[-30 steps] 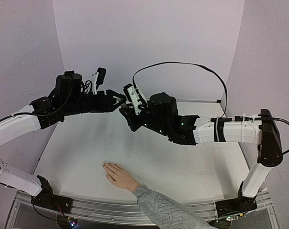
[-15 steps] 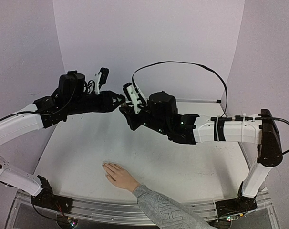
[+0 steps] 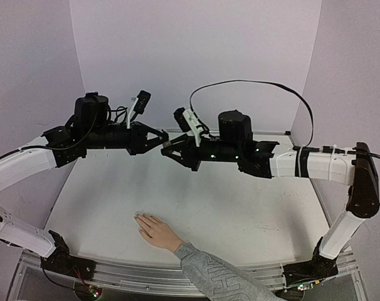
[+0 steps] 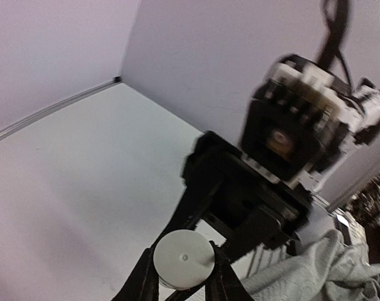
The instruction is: Paint the nails
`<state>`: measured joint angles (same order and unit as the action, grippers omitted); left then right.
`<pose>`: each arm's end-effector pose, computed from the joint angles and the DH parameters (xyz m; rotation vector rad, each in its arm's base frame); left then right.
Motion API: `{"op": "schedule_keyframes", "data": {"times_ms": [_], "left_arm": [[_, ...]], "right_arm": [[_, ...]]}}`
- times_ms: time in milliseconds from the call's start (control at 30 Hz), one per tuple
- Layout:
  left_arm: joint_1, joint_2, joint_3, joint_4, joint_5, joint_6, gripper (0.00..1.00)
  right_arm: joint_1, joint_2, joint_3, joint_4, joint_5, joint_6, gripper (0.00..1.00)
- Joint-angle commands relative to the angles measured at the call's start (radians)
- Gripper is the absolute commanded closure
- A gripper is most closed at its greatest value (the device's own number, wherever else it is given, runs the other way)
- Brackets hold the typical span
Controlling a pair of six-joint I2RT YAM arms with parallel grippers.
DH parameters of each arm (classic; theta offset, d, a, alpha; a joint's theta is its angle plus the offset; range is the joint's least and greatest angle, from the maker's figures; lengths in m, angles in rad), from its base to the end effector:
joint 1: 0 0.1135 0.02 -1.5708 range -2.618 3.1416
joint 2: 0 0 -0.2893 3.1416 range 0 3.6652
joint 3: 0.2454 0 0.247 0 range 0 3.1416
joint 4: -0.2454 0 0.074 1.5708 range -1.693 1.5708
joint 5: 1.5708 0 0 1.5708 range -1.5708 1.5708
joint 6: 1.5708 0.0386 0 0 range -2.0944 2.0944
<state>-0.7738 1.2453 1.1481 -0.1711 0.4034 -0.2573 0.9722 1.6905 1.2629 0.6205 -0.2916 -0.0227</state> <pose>0.1878 -0.2047 0.3951 0.7866 1.7956 -1.0724 0.2198 0.3420 0.3772 -0.9105 1.1401 0.9848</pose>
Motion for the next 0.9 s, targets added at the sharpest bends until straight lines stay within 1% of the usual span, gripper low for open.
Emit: {"op": "schedule_keyframes", "data": {"times_ms": [0, 67, 100, 167, 267, 300, 333, 367, 433, 500, 600, 667, 733, 833, 867], "left_arm": [[-0.033, 0.001, -0.019, 0.041, 0.446, 0.143, 0.96], [-0.032, 0.006, -0.005, 0.041, 0.518, 0.176, 0.97], [-0.028, 0.014, 0.003, 0.041, 0.537, 0.185, 0.98], [-0.022, 0.028, 0.025, 0.041, 0.552, 0.195, 0.98], [-0.006, 0.039, 0.052, 0.041, 0.515, 0.183, 0.97], [0.000, 0.038, 0.056, 0.041, 0.488, 0.168, 0.93], [0.006, 0.032, 0.061, 0.041, 0.443, 0.149, 0.86], [0.013, 0.025, 0.059, 0.041, 0.396, 0.126, 0.75], [0.026, 0.005, 0.050, 0.038, 0.302, 0.083, 0.54], [0.035, -0.021, 0.033, 0.035, 0.238, 0.046, 0.35], [0.036, -0.059, 0.010, 0.033, 0.167, 0.000, 0.18], [0.036, -0.078, -0.003, 0.029, 0.108, -0.039, 0.13], [0.035, -0.094, -0.014, 0.026, 0.012, -0.099, 0.12], [0.035, -0.099, -0.022, 0.023, -0.066, -0.162, 0.12], [0.035, -0.094, -0.020, 0.024, -0.075, -0.168, 0.15]], "right_arm": [[-0.041, -0.098, -0.009, 0.311, -0.851, 0.150, 1.00], [-0.042, -0.101, -0.004, 0.350, -0.917, 0.195, 1.00], [-0.042, -0.107, -0.005, 0.353, -0.912, 0.201, 1.00], [-0.044, -0.123, -0.022, 0.351, -0.863, 0.195, 1.00], [-0.066, -0.138, -0.050, 0.351, -0.794, 0.191, 1.00], [-0.073, -0.140, -0.060, 0.350, -0.761, 0.190, 1.00], [-0.080, -0.144, -0.073, 0.347, -0.713, 0.187, 1.00], [-0.084, -0.149, -0.087, 0.342, -0.666, 0.177, 1.00], [-0.087, -0.155, -0.102, 0.290, -0.506, 0.131, 1.00], [-0.087, -0.147, -0.098, 0.226, -0.359, 0.087, 1.00], [-0.086, -0.117, -0.071, 0.155, -0.133, 0.067, 1.00], [-0.085, -0.098, -0.058, 0.141, 0.007, 0.076, 1.00], [-0.073, -0.077, -0.047, 0.136, 0.128, 0.080, 1.00], [-0.026, -0.047, -0.022, 0.123, 0.301, 0.063, 1.00], [-0.011, -0.034, -0.010, 0.117, 0.355, 0.056, 1.00]]}}
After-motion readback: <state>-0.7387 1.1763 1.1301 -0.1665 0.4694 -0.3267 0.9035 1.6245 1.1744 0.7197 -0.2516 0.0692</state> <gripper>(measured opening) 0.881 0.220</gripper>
